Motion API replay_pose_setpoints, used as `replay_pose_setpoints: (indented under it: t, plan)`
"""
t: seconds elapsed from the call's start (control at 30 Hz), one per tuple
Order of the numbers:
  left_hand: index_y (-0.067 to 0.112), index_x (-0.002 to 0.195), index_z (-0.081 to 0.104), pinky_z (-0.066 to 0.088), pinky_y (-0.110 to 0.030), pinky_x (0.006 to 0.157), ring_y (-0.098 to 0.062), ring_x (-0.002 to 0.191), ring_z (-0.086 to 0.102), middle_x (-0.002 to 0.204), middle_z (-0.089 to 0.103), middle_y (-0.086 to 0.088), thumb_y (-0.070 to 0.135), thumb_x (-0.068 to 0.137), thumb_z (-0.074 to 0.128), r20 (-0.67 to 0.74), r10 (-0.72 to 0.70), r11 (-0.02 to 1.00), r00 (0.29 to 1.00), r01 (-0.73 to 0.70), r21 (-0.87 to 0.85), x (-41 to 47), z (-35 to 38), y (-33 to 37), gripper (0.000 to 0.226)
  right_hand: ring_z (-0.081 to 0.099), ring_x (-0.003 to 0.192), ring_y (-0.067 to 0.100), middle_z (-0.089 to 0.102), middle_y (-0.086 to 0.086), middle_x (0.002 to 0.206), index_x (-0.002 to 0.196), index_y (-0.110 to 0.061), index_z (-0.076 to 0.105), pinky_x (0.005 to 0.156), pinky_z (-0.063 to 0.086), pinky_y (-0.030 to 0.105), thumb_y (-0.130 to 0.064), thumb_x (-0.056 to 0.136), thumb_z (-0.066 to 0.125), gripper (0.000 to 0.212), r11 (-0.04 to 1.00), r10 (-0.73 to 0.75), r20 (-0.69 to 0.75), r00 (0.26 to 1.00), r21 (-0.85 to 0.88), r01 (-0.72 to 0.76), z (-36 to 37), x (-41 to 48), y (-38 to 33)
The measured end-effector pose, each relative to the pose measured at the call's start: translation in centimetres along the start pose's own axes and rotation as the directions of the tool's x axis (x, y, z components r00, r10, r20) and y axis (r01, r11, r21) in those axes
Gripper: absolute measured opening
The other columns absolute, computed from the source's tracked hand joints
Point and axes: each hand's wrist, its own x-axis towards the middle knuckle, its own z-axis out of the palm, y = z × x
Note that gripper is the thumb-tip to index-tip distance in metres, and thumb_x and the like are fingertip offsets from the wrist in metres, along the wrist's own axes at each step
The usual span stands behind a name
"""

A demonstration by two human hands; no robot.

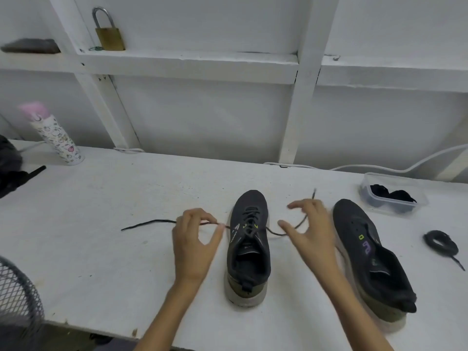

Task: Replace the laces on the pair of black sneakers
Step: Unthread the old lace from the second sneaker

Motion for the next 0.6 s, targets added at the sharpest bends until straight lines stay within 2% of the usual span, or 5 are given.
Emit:
replay_pose_setpoints:
  t: [0.13,0.3,0.43,0.53,0.6]
  plan:
    - [0.031,0.085,0.060,0.049,-0.023,0.071,-0.008,0.082,0.059,0.086,0.064,0.016,0.029,0.075,0.078,0.254,-0.106,0.984,0.961,0.138,-0.111,-1.9,2.2,1.1,0.021,0.055,0.085,0.001,0.061,-0.019,0.089,0.084,-0.033,0.057,0.071,0.045,0.024,-0.037,0.074,0.078,0.023,0.998,0.055,0.286,0.957,-0.030,-0.049,2.8,-2.2,-1.7]
    - [0.029,0.092,0.067,0.052,-0.019,0.067,-0.002,0.076,0.063,0.083,0.067,0.018,0.021,0.084,0.074,0.233,-0.201,0.967,0.952,0.230,-0.107,-1.7,2.7,0.4,0.014,0.061,0.082,0.007,0.064,-0.017,0.088,0.093,-0.029,0.060,0.066,0.048,0.022,-0.019,0.089,0.066,0.012,0.998,-0.037,0.177,0.984,0.048,0.029,4.2,-3.1,-1.3]
    - [0.028,0.095,0.069,0.051,-0.015,0.066,0.000,0.078,0.063,0.085,0.069,0.016,0.019,0.086,0.072,0.205,-0.239,0.950,0.949,0.272,-0.153,-2.3,3.1,0.5,0.013,0.062,0.082,0.007,0.066,-0.019,0.091,0.100,-0.029,0.068,0.067,0.049,0.019,-0.011,0.091,0.064,0.020,0.995,-0.047,0.121,0.992,0.092,0.035,4.1,-3.6,-0.8]
    - [0.028,0.101,0.068,0.050,-0.014,0.067,0.000,0.080,0.062,0.090,0.067,0.018,0.023,0.088,0.070,0.185,-0.187,0.974,0.965,0.206,-0.094,-2.5,3.4,0.5,0.015,0.061,0.083,0.006,0.062,-0.019,0.092,0.098,-0.031,0.067,0.067,0.049,0.021,-0.015,0.093,0.062,0.017,0.999,-0.050,0.099,0.994,0.018,0.048,4.5,-3.8,-1.3]
    - [0.028,0.105,0.067,0.051,-0.016,0.068,-0.003,0.080,0.063,0.093,0.067,0.017,0.023,0.088,0.069,0.191,-0.122,0.990,0.974,0.133,-0.046,-2.5,3.3,0.5,0.018,0.058,0.091,0.004,0.058,-0.017,0.096,0.092,-0.034,0.063,0.067,0.047,0.021,-0.019,0.092,0.061,0.016,0.999,0.035,0.153,0.988,0.028,-0.040,4.5,-3.5,-1.8]
